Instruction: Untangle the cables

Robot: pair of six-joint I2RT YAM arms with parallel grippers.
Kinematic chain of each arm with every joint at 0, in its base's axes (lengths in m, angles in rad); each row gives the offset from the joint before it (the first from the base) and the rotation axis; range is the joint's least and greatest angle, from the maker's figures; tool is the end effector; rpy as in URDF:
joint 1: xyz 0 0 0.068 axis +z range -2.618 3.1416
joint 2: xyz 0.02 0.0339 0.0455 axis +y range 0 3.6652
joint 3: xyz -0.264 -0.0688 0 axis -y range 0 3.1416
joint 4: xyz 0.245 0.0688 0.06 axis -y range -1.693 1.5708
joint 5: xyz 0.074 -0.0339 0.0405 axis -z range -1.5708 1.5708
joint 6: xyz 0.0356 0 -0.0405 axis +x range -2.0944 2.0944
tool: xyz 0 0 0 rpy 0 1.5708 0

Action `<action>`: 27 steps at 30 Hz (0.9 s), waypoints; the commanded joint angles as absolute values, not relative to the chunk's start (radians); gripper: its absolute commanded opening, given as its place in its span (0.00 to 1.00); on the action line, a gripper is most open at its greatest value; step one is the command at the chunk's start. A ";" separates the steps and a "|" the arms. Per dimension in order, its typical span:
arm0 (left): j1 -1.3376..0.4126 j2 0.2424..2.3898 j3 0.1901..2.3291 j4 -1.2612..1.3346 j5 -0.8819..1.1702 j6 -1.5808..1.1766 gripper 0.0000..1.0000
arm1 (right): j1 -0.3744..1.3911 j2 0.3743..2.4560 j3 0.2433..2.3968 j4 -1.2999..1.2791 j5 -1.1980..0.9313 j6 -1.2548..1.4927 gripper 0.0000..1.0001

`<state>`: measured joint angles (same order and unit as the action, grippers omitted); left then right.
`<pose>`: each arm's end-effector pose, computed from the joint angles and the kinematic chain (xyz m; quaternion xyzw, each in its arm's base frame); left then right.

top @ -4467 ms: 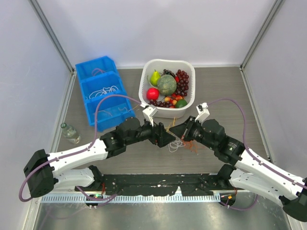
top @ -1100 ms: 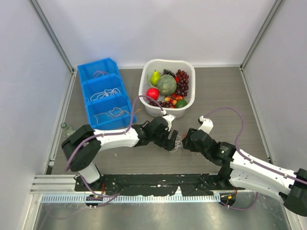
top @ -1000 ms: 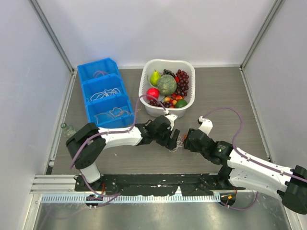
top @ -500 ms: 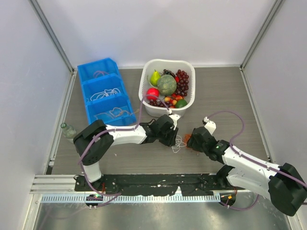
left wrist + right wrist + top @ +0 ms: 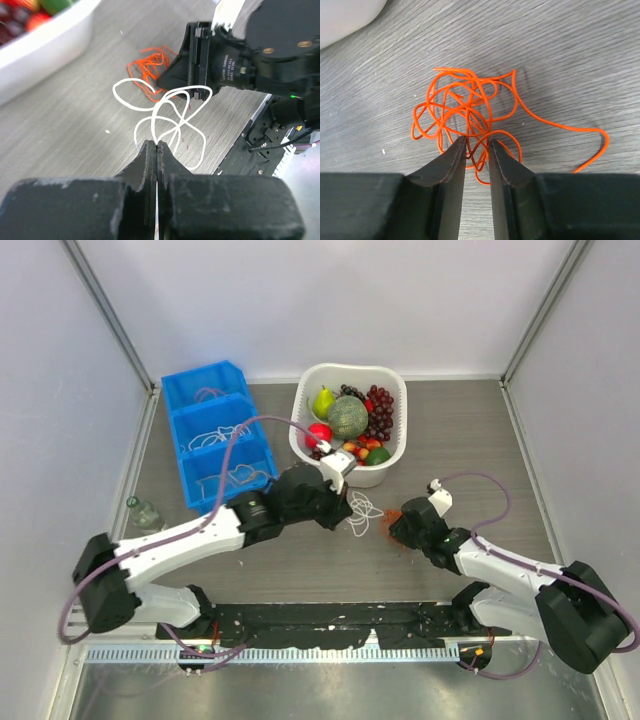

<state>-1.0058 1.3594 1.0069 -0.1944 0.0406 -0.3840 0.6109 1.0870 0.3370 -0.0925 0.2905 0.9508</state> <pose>0.1641 -0.2616 0.2864 0.2761 0.8268 -0.3272 0.3649 0.1609 0.1002 0.1434 0.2072 0.9025 0.1520 0.3455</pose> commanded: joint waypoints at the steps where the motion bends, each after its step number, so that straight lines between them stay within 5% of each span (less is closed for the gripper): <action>1: -1.002 1.169 1.016 -0.281 -0.083 -0.279 0.00 | 0.574 1.082 0.285 -0.202 0.369 1.014 0.28; 15: -1.002 0.963 0.832 -0.123 0.080 -0.213 0.00 | 0.578 0.726 0.575 -0.365 0.034 0.601 0.61; 27: -1.003 0.950 0.762 -0.051 0.146 -0.170 0.00 | 0.578 0.817 0.589 -0.124 -0.418 0.923 0.54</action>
